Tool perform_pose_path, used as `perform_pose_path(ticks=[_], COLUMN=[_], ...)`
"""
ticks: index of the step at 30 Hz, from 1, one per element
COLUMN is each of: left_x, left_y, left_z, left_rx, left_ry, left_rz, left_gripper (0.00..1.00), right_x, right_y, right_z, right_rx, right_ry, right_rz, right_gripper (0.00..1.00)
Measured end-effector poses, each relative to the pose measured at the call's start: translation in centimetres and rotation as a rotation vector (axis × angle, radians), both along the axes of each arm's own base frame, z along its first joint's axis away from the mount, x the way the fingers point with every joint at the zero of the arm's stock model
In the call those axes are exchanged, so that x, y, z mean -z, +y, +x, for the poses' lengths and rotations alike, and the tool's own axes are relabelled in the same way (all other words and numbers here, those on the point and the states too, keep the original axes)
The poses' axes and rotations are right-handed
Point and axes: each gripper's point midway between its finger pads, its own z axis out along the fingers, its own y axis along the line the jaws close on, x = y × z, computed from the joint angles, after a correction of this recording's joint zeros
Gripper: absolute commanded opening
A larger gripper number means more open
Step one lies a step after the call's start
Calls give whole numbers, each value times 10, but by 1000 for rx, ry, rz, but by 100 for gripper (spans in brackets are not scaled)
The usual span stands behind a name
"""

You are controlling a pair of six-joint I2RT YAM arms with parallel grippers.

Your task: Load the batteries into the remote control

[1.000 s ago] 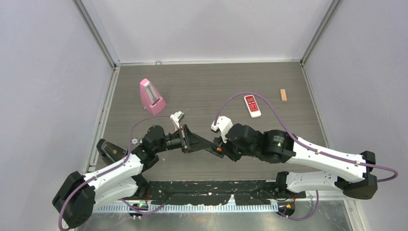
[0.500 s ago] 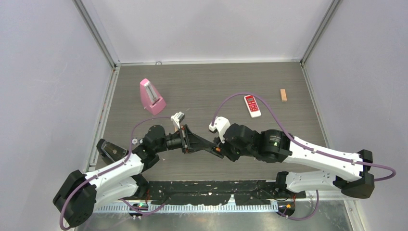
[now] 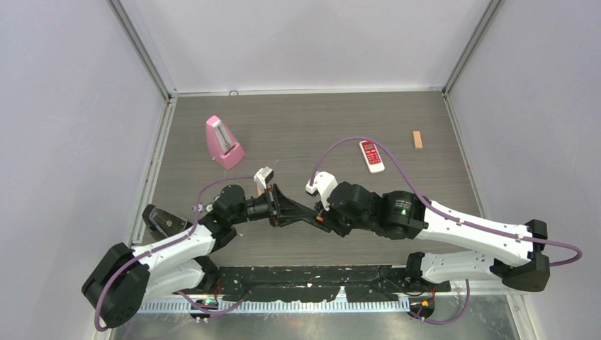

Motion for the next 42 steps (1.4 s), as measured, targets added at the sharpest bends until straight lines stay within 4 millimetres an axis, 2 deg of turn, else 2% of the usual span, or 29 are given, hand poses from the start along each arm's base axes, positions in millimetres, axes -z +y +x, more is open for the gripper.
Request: perform_pose_path(ticks=[8,17,23,27,34,36,42], left_x=[-1,-1,-1,-1,-7,-10,-28], left_y=[0,-1,-1,-2,1,2,10], left_z=[-2,-5,-13,-17,-19,-20,-21], left_rx=[11,26,67,83,80,72,29], left_ry=[18,17,18,19,5,7,21], left_rz=[-12,-11,-14,-15,-38,-55,-123], left_gripper=[0,0,0,0,0,0,0], right_x=[1,0,-15,-34,-71,-74,-59], right_y=[-1,-4,-6,-10,-26,-33,-41], right_z=[3,5,6,4,-2,-4,-13], right_rx=[12,32,71,125,334,398,527], right_ry=[-11,-20,-13,5,98,144,310], right_rz=[-8,-14,34,127,412,515,794], right_gripper=[38,53,73,80,81,81,81])
